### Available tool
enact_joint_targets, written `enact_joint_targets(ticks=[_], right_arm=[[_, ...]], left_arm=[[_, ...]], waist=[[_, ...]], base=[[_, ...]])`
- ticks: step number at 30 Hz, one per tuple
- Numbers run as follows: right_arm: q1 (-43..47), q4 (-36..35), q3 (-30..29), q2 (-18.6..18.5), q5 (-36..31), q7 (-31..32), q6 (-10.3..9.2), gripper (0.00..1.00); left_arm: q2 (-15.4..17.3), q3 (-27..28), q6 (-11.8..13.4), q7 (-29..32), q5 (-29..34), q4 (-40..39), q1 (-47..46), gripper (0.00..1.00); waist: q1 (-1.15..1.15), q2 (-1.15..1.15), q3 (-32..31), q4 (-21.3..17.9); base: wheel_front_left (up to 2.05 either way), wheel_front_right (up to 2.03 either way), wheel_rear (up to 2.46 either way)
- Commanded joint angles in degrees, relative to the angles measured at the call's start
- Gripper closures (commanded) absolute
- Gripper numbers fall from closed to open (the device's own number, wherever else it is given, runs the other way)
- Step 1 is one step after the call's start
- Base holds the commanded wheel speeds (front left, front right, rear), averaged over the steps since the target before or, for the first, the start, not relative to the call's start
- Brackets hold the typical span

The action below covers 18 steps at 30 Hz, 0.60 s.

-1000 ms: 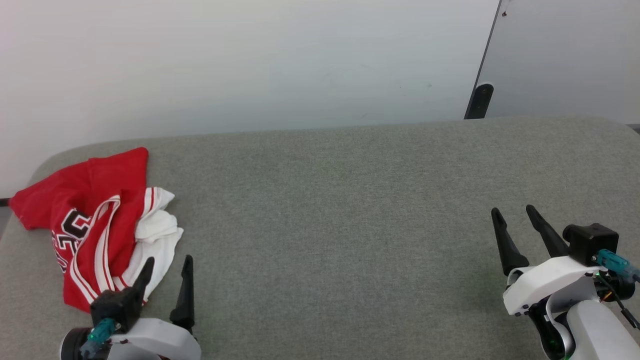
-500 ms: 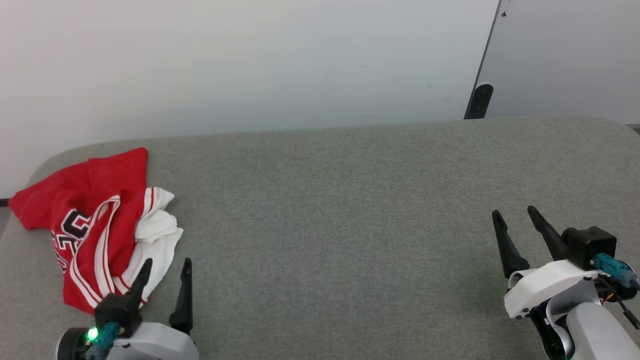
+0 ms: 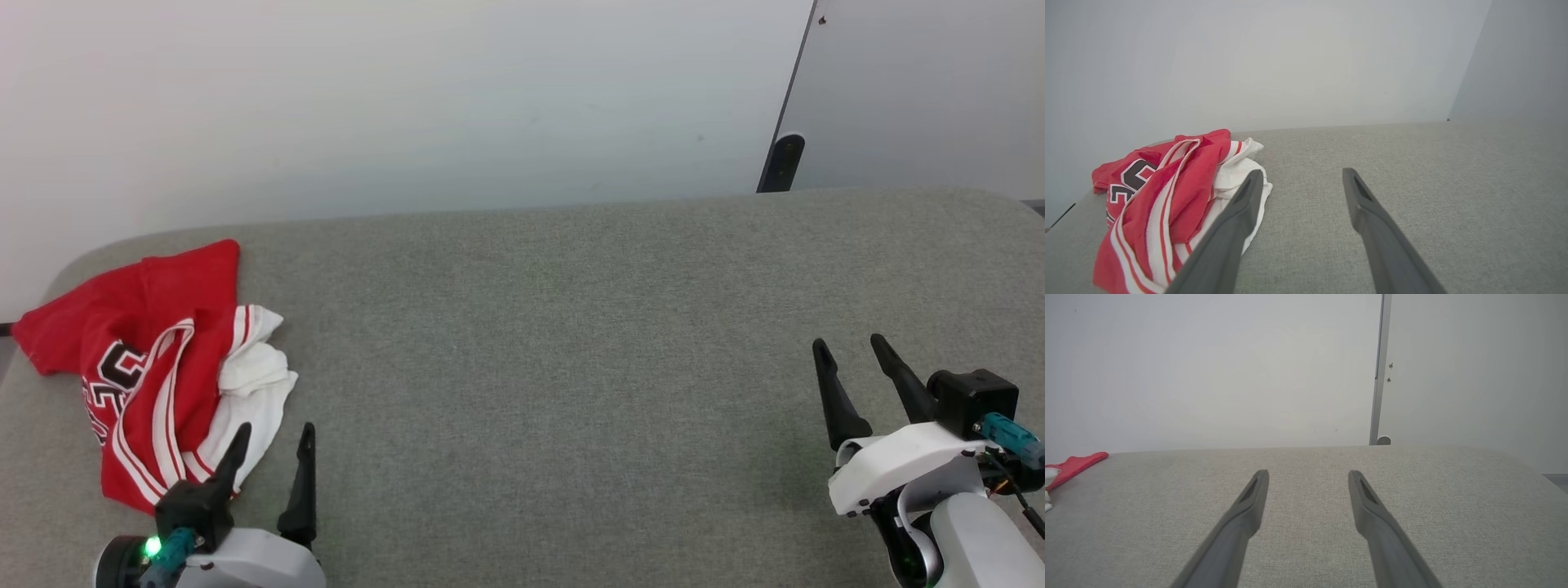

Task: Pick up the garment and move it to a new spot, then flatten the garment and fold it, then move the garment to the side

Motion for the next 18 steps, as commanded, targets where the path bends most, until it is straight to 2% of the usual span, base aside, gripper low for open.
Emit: enact_joint_targets(ticks=[1, 10, 18], right_arm=[[0.1, 0.0, -0.1, 0.2, 0.3, -0.3, -0.08, 0.00], [0.6, 0.2, -0.5, 0.4, 0.7, -0.3, -0.08, 0.00], [1.0, -0.1, 0.6, 0.3, 1.3, -0.3, -0.08, 0.00]], left_arm=[[0.0, 0.2, -0.1, 0.0, 0.4, 0.1, 0.1, 0.00], [-0.2, 0.2, -0.5, 0.0, 0.7, 0.2, -0.4, 0.00], [-0.6, 0.4, -0.5, 0.0, 1.1, 0.5, -0.7, 0.00]], waist=[[0.00, 0.00, 0.0, 0.0], [0.00, 0.00, 0.1, 0.9], [0.00, 0.00, 0.2, 5.7]], base=[[0.00, 0.00, 0.00], [0.00, 0.00, 0.00], [0.00, 0.00, 0.00]])
